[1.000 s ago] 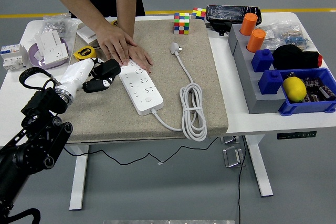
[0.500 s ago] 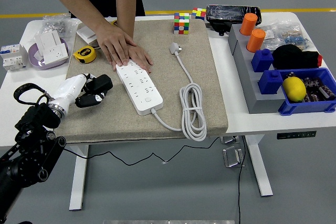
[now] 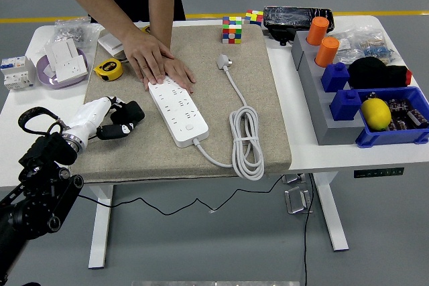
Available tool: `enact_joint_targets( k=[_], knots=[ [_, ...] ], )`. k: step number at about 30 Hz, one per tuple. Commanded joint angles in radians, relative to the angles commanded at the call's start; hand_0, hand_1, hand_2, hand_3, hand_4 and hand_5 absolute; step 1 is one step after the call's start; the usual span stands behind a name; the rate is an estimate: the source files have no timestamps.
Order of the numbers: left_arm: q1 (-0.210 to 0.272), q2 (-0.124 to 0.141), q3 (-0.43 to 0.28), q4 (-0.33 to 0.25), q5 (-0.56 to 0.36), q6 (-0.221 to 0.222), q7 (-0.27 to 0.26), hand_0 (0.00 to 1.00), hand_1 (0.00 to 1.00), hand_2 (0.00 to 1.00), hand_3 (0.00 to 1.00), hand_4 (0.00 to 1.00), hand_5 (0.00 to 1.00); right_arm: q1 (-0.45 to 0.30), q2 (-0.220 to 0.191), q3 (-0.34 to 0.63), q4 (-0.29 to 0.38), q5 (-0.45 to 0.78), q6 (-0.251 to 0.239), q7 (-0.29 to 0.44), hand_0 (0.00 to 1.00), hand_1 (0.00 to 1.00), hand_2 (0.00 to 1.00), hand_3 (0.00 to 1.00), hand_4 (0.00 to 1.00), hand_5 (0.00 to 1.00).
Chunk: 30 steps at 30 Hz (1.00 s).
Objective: Pick up the plug,place it near the board,insert it into the board,press the button
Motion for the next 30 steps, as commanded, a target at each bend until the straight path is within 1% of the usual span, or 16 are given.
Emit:
enact_joint_targets(
  k=[3, 4, 7, 9, 10, 12, 15, 16, 18, 19, 21, 22, 24, 27, 28, 30],
  knots=[
    [-0.001, 0.001, -0.004, -0.003, 0.000, -0.004, -0.001, 0.788, 0.886, 0.873, 0.860, 0.947, 0.485, 0.001, 0.000, 0.002, 0.000, 0.000, 0.000, 0.000, 0.800, 0.779, 0.763, 0.783, 0.998, 0.998],
    [-0.002, 0.001, -0.008, -0.005, 0.000, -0.006, -0.002, 0.828, 0.929, 0.905, 0.905, 0.998, 0.541, 0.002, 0.000, 0.002, 0.000, 0.000, 0.000, 0.000, 0.800, 0.779, 0.763, 0.783, 0.998, 0.998],
    [-0.002, 0.001, -0.018, -0.012, 0.000, -0.007, -0.006, 0.828, 0.929, 0.905, 0.905, 0.998, 0.541, 0.004, 0.000, 0.005, 0.000, -0.001, 0.001, 0.001, 0.800, 0.779, 0.763, 0.783, 0.998, 0.998],
    [0.002, -0.001, -0.034, -0.029, 0.000, -0.007, -0.013, 0.828, 0.929, 0.905, 0.905, 0.998, 0.541, 0.004, 0.001, 0.008, 0.001, -0.003, 0.001, 0.001, 0.800, 0.779, 0.763, 0.783, 0.998, 0.998],
    [0.005, -0.002, -0.041, -0.039, 0.000, -0.005, -0.016, 0.883, 0.967, 0.943, 0.935, 0.998, 0.816, 0.004, 0.001, 0.009, 0.001, -0.003, 0.001, 0.001, 0.803, 0.779, 0.763, 0.783, 0.998, 0.998],
    [0.020, -0.011, -0.073, -0.083, -0.022, 0.009, -0.025, 0.883, 0.967, 0.943, 0.935, 0.998, 0.816, 0.005, 0.002, 0.013, 0.002, -0.006, 0.001, 0.001, 0.803, 0.779, 0.763, 0.783, 0.998, 0.998],
    [0.045, -0.028, -0.117, -0.154, -0.142, 0.033, -0.036, 0.883, 0.967, 0.943, 0.935, 0.998, 0.816, 0.004, 0.004, 0.019, 0.003, -0.011, 0.000, 0.002, 0.803, 0.779, 0.763, 0.783, 0.998, 0.998],
    [0.056, -0.034, -0.133, -0.183, -0.188, 0.040, -0.038, 0.906, 0.978, 0.961, 0.931, 0.998, 0.928, 0.003, 0.006, 0.021, 0.003, -0.012, 0.001, 0.003, 0.802, 0.779, 0.763, 0.782, 0.998, 0.998],
    [0.075, -0.043, -0.153, -0.234, -0.272, 0.047, -0.037, 0.906, 0.978, 0.961, 0.931, 0.998, 0.928, 0.002, 0.007, 0.024, 0.003, -0.013, 0.001, 0.003, 0.802, 0.779, 0.763, 0.782, 0.998, 0.998],
    [0.078, -0.044, -0.156, -0.245, -0.302, 0.048, -0.036, 0.906, 0.978, 0.961, 0.931, 0.998, 0.928, 0.002, 0.007, 0.025, 0.003, -0.013, 0.001, 0.003, 0.802, 0.779, 0.763, 0.782, 0.998, 0.998],
    [0.101, -0.057, -0.188, -0.301, -0.387, 0.046, -0.022, 0.906, 0.978, 0.961, 0.931, 0.998, 0.928, 0.001, 0.009, 0.027, 0.003, -0.015, 0.000, 0.004, 0.802, 0.779, 0.763, 0.782, 0.998, 0.998],
    [0.113, -0.064, -0.208, -0.331, -0.426, 0.040, -0.012, 0.900, 0.951, 0.932, 0.907, 0.998, 0.997, 0.001, 0.009, 0.029, 0.003, -0.015, 0.000, 0.004, 0.801, 0.779, 0.761, 0.782, 0.998, 0.998],
    [0.133, -0.073, -0.242, -0.380, -0.517, 0.011, 0.014, 0.900, 0.951, 0.932, 0.907, 0.998, 0.997, 0.001, 0.011, 0.030, 0.004, -0.015, 0.000, 0.004, 0.801, 0.779, 0.761, 0.782, 0.998, 0.998],
    [0.166, -0.071, -0.271, -0.420, -0.634, -0.036, 0.048, 0.900, 0.951, 0.932, 0.907, 0.998, 0.997, 0.003, 0.014, 0.037, 0.006, -0.023, -0.001, 0.006, 0.801, 0.779, 0.761, 0.782, 0.998, 0.998],
    [0.184, -0.067, -0.280, -0.433, -0.686, -0.070, 0.068, 0.829, 0.865, 0.835, 0.817, 0.998, 0.998, 0.004, 0.015, 0.044, 0.008, -0.031, -0.001, 0.007, 0.801, 0.779, 0.762, 0.782, 0.998, 0.998],
    [0.203, -0.064, -0.289, -0.445, -0.764, -0.108, 0.086, 0.829, 0.865, 0.835, 0.817, 0.998, 0.998, 0.003, 0.016, 0.052, 0.011, -0.040, -0.002, 0.008, 0.801, 0.779, 0.762, 0.782, 0.998, 0.998]
  ],
)
